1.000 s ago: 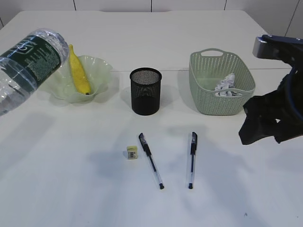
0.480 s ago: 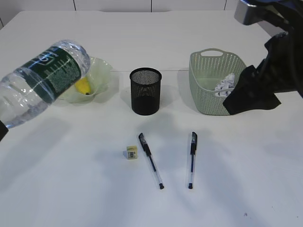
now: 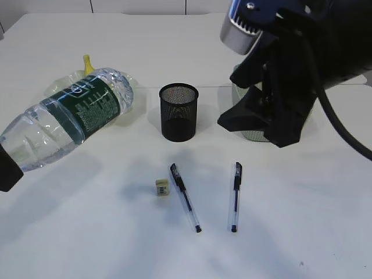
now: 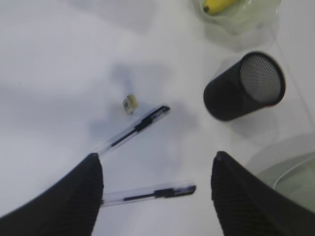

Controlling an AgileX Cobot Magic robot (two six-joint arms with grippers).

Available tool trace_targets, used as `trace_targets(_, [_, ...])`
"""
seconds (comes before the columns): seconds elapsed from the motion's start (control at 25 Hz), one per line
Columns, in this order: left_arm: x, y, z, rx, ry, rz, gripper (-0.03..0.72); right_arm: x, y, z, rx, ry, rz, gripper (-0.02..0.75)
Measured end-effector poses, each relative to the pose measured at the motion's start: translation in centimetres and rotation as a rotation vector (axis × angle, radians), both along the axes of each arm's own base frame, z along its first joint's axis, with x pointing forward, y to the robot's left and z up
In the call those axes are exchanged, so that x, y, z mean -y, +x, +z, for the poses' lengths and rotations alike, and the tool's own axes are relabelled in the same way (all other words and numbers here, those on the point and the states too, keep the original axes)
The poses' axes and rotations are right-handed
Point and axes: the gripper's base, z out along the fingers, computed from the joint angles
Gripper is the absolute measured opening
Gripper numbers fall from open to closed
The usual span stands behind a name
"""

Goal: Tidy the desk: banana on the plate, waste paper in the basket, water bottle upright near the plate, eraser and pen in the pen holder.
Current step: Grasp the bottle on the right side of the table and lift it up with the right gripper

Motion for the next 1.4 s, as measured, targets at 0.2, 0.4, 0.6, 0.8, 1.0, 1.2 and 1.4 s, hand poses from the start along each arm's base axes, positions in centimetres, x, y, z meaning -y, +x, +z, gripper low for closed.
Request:
trace_targets(0.2, [0.0, 0.0, 0.0, 0.001, 0.003, -0.008, 0.242, -0.8, 0.4, 0.7, 0.231, -0.076, 0.197, 0.513])
trace_targets(0.4, [0.0, -0.1, 0.0, 0.001, 0.002, -0.023, 0.242, -1.7, 0.4, 1.0, 0.405, -0.127, 0.422, 0.513])
trace_targets(0.6, [0.1, -0.1, 0.0, 0.000, -0.003, -0.033, 0.242, -2.9, 0.2, 1.0, 0.514, -0.100, 0.608, 0.513])
trace_targets(0.8, [0.1, -0.1, 0.0, 0.002, -0.008, -0.033, 0.242, -3.7, -0.1, 1.6, 0.619, -0.035, 0.701, 0.513])
trace_targets(1.0, [0.2, -0.1, 0.0, 0.002, -0.010, -0.037, 0.242, -5.4, 0.0, 0.3, 0.626, -0.032, 0.781, 0.513])
trace_targets(1.2, [0.2, -0.1, 0.0, 0.002, -0.013, -0.046, 0.242, -9.6, -0.7, -1.8, 0.734, -0.106, 0.871, 0.513])
trace_targets(1.4, [0.2, -0.2, 0.0, -0.002, -0.008, -0.050, 0.242, -11.7, -0.2, -4.0, 0.728, -0.114, 0.862, 0.513])
